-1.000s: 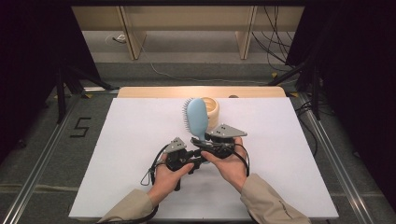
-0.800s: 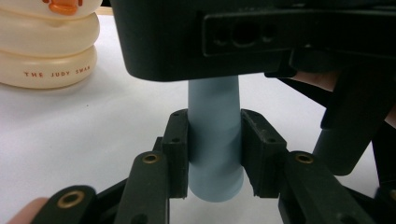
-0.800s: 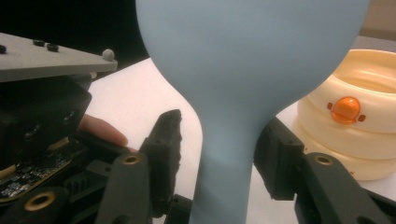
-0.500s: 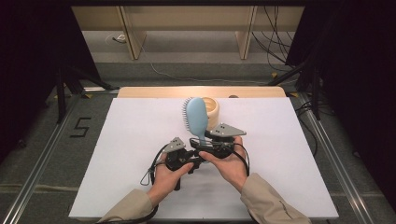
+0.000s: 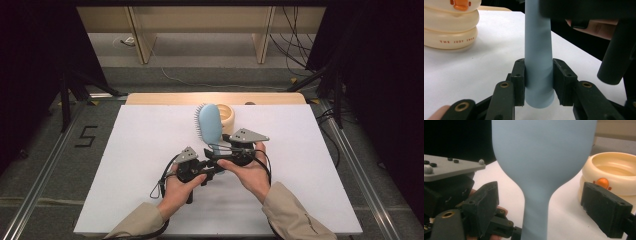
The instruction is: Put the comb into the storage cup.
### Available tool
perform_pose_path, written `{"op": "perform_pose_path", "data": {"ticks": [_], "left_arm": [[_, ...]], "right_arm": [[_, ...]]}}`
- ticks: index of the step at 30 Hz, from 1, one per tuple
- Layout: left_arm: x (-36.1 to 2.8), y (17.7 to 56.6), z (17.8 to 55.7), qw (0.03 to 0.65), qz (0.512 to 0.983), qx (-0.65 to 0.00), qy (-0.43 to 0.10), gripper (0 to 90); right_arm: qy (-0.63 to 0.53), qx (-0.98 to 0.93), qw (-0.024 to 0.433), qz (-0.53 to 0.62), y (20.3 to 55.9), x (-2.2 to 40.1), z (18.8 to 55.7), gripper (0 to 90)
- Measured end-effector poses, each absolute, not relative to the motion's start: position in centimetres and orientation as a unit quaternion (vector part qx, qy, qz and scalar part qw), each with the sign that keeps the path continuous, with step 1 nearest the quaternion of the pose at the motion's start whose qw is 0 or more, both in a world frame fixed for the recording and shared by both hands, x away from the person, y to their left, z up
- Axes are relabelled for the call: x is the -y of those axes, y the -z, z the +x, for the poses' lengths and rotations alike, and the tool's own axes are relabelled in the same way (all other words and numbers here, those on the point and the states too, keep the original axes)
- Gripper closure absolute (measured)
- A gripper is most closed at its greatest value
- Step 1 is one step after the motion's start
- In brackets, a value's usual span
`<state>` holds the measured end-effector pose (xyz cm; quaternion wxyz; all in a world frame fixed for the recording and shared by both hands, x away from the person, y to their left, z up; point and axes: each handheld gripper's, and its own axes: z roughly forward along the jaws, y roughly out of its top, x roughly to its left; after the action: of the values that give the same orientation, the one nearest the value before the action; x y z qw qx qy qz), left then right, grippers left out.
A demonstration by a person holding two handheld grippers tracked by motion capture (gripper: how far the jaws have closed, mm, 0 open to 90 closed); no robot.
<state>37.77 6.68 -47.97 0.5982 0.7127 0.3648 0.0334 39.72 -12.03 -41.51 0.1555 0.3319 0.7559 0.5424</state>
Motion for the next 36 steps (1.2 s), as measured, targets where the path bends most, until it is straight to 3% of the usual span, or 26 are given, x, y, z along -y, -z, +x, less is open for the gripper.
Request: {"op": "perform_pose_path", "data": {"ticks": [18, 36], "left_arm": [[-6.7, 48.0, 37.8, 0.600, 0.712, -0.364, -0.032, 64.3], [-6.7, 48.0, 37.8, 0.600, 0.711, -0.365, -0.033, 64.3]], "right_arm": [[-0.552, -0.745, 0.169, 0.333, 39.8, 12.5, 39.7, 14.9], [-0.560, -0.745, 0.171, 0.319, 38.0, 12.3, 40.1, 6.3]]}}
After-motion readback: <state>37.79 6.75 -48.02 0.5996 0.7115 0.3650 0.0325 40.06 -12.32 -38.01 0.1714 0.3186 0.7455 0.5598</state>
